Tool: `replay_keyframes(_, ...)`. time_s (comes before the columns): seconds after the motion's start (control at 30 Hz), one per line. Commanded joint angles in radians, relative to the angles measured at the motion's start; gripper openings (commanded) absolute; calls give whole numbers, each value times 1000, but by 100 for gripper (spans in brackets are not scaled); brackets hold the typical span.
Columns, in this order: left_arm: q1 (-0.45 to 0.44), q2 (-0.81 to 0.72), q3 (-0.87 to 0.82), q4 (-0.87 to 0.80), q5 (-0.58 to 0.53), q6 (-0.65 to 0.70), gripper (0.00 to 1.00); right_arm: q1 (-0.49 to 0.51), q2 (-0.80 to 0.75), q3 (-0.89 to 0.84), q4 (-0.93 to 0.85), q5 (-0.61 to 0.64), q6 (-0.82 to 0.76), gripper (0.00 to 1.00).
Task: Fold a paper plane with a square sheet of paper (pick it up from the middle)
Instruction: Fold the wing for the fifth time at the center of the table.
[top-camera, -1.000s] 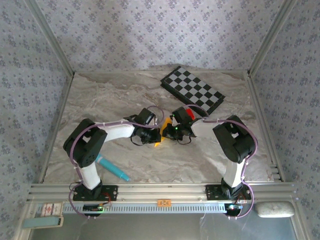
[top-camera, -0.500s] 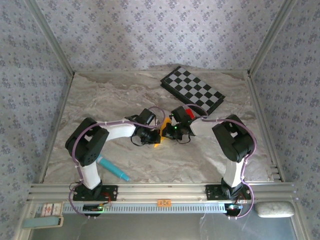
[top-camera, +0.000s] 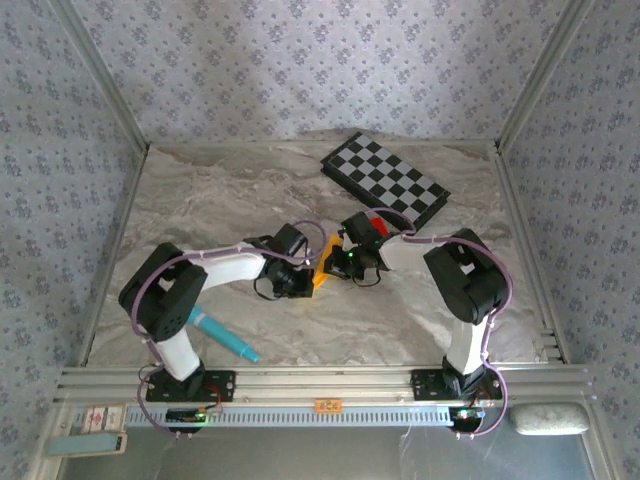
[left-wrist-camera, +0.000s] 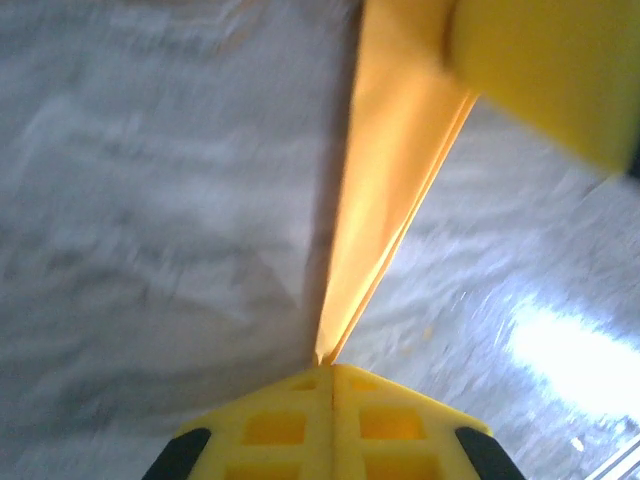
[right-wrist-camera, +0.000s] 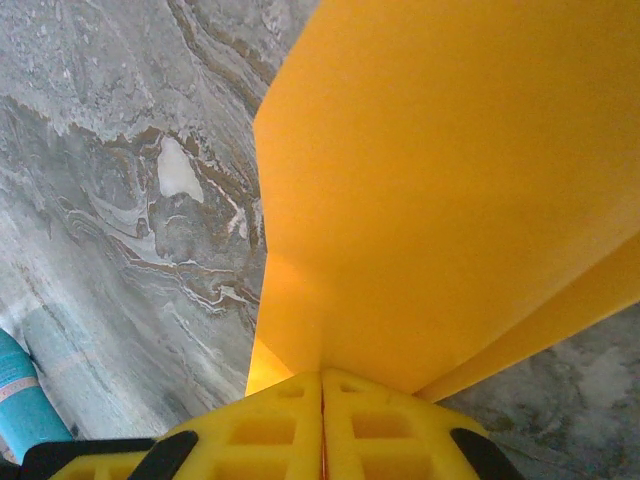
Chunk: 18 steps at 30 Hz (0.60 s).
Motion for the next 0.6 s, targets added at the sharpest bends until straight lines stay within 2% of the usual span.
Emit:
replay_keyframes(0.0,5,-83,-4,-95,-18,8,3,8,32,-26,-55,66,19,9)
replay_keyframes(0.2,29,-179,3,39,-44,-42,6,51,-8,-36,-7,45,55,9)
replay_keyframes(0.57,34,-46,-4,157,-24,-96,5,52,-10,-30,26,11,56,9)
